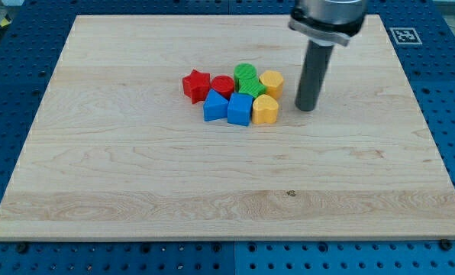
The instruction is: Push the red blocks into the green star
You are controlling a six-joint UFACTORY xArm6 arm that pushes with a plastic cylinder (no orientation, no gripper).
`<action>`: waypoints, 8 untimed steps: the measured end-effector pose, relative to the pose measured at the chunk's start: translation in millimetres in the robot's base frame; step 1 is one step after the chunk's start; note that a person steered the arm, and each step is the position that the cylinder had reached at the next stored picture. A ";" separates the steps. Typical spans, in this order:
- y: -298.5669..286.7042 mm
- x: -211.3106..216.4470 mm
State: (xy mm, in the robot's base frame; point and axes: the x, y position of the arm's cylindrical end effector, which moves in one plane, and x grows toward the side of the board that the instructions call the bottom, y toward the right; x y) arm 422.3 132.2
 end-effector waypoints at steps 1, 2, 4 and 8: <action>42.7 -13.2; 25.4 -71.6; -132.6 -99.6; -255.6 -34.4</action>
State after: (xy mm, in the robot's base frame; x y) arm 388.0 -123.3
